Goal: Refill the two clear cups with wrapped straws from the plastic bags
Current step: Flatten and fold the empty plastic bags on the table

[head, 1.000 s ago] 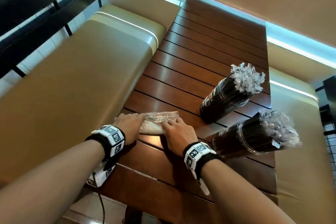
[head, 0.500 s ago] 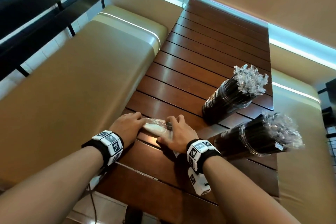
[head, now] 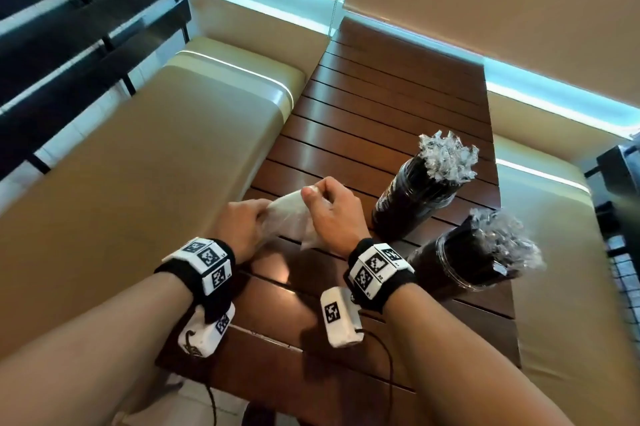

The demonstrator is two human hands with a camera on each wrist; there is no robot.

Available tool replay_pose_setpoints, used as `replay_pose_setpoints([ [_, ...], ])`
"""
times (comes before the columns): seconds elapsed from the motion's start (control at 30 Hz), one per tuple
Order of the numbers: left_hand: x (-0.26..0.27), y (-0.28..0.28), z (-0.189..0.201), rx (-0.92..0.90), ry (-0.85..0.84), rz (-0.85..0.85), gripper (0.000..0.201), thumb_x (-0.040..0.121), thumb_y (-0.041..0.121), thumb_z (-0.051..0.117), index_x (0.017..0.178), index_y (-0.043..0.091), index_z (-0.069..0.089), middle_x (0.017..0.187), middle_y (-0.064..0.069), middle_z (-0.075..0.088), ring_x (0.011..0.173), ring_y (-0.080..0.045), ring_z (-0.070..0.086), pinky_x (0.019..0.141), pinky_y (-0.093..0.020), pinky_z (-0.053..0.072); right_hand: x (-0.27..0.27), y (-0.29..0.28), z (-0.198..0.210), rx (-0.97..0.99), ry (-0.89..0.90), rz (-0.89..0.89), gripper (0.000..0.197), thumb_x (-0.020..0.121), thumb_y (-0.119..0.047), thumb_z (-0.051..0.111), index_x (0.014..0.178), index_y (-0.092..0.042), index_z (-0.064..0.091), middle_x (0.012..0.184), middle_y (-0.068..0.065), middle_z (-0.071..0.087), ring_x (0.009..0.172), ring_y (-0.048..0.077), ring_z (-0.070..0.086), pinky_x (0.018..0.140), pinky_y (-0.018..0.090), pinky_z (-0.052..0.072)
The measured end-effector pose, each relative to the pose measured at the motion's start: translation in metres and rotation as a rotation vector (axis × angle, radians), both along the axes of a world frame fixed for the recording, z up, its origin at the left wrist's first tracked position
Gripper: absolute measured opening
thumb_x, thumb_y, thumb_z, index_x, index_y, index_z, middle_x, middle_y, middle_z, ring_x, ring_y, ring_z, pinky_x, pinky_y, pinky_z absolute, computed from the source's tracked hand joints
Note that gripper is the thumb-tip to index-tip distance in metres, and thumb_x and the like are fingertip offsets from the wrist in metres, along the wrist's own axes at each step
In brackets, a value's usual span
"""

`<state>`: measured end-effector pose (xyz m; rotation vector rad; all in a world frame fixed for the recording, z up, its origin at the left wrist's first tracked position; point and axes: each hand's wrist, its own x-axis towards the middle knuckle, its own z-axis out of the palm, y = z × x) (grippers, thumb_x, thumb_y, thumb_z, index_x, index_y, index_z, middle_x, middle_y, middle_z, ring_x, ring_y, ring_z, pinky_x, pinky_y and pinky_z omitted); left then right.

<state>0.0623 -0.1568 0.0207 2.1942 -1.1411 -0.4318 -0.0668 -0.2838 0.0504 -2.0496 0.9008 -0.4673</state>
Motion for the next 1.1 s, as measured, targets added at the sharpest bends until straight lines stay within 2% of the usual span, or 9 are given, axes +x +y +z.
replay_pose_setpoints([
  [0.23, -0.033, -0.016, 0.057, -0.080, 0.067, -0.214, 0.020, 0.096, 0.015, 0.054, 0.078, 0.017, 0.062, 0.066, 0.010, 0.058, 0.061, 0.013, 0.053, 0.057, -0.007, 0.037, 0.021, -0.004, 0.039, -0.019, -0.251, -0.255, 0.028, 0.096, -0.045, 0.052, 0.078, -0.023, 0.052, 0.093, 0.000, 0.058, 0.092, 0.016, 0.050, 0.076, 0.027, 0.037],
  [0.33, -0.027, -0.023, 0.068, -0.068, 0.314, -0.206, 0.014, 0.094, 0.014, 0.056, 0.083, 0.010, 0.064, 0.074, 0.004, 0.068, 0.069, -0.001, 0.065, 0.067, -0.015, 0.049, 0.021, -0.001, 0.051, 0.018, -0.318, -0.217, 0.028, 0.098, -0.041, 0.050, 0.089, -0.015, 0.049, 0.086, -0.003, 0.056, 0.075, 0.010, 0.051, 0.061, 0.020, 0.037],
  [0.43, -0.025, -0.026, 0.087, -0.112, 0.931, -0.166, 0.011, 0.089, 0.010, 0.055, 0.085, 0.004, 0.063, 0.076, -0.011, 0.069, 0.070, -0.023, 0.069, 0.066, -0.035, 0.058, 0.017, 0.004, 0.054, -0.116, -0.396, -0.207, 0.029, 0.099, -0.043, 0.049, 0.089, -0.017, 0.041, 0.082, -0.006, 0.048, 0.067, 0.000, 0.043, 0.057, 0.012, 0.033],
  [0.57, -0.019, -0.026, 0.104, -0.119, 1.329, -0.118, 0.055, 0.092, 0.051, 0.046, 0.095, 0.002, 0.070, 0.082, -0.015, 0.065, 0.079, -0.030, 0.064, 0.077, -0.041, 0.053, 0.010, 0.012, 0.053, -0.285, -0.434, -0.120, 0.031, 0.097, -0.058, 0.030, 0.093, -0.027, 0.033, 0.092, -0.002, 0.040, 0.074, 0.002, 0.038, 0.066, 0.012, 0.035],
  [0.67, -0.020, -0.036, 0.107, -0.126, 1.344, -0.077, 0.069, 0.093, 0.064, 0.037, 0.121, 0.008, 0.064, 0.102, -0.016, 0.070, 0.095, -0.027, 0.068, 0.076, -0.038, 0.057, -0.001, 0.018, 0.049, -0.386, -0.388, 0.010, 0.033, 0.099, -0.053, 0.023, 0.093, -0.023, 0.037, 0.098, 0.000, 0.036, 0.084, 0.011, 0.038, 0.074, 0.015, 0.036],
  [0.8, -0.035, -0.050, 0.110, -0.187, 1.262, 0.040, 0.022, 0.092, 0.025, 0.060, 0.105, 0.007, 0.065, 0.072, -0.004, 0.065, 0.056, -0.011, 0.062, 0.049, -0.023, 0.050, -0.017, 0.021, 0.041, -0.236, -0.330, 0.053, 0.022, 0.097, -0.038, 0.033, 0.088, -0.020, 0.042, 0.101, -0.002, 0.036, 0.093, 0.013, 0.041, 0.084, 0.026, 0.041],
  [0.9, -0.045, -0.062, 0.107, -0.282, 1.129, 0.142, 0.017, 0.083, 0.002, 0.067, 0.099, 0.007, 0.065, 0.089, -0.012, 0.067, 0.068, -0.018, 0.066, 0.060, -0.029, 0.055, -0.034, 0.012, 0.048, -0.046, -0.252, 0.003, 0.022, 0.098, -0.036, 0.046, 0.103, -0.015, 0.043, 0.112, 0.001, 0.038, 0.095, -0.007, 0.040, 0.083, 0.012, 0.037],
  [1.0, -0.057, -0.066, 0.109, -0.385, 0.947, 0.264, 0.034, 0.079, -0.005, 0.069, 0.103, 0.019, 0.063, 0.105, -0.015, 0.068, 0.091, -0.029, 0.068, 0.082, -0.046, 0.058, -0.044, 0.002, 0.057, 0.394, -0.211, -0.037, 0.058, 0.094, -0.051, 0.054, 0.136, -0.022, 0.027, 0.128, 0.005, 0.048, 0.100, 0.010, 0.059, 0.077, 0.029, 0.055],
  [1.1, -0.068, -0.066, 0.101, -0.393, 0.825, 0.266, 0.030, 0.080, 0.003, 0.072, 0.096, 0.028, 0.067, 0.102, -0.011, 0.070, 0.096, -0.032, 0.068, 0.086, -0.051, 0.056, -0.049, -0.002, 0.055, 0.642, -0.221, -0.024, 0.063, 0.088, -0.057, 0.058, 0.135, -0.024, 0.031, 0.114, 0.007, 0.058, 0.081, 0.019, 0.067, 0.056, 0.036, 0.056],
])
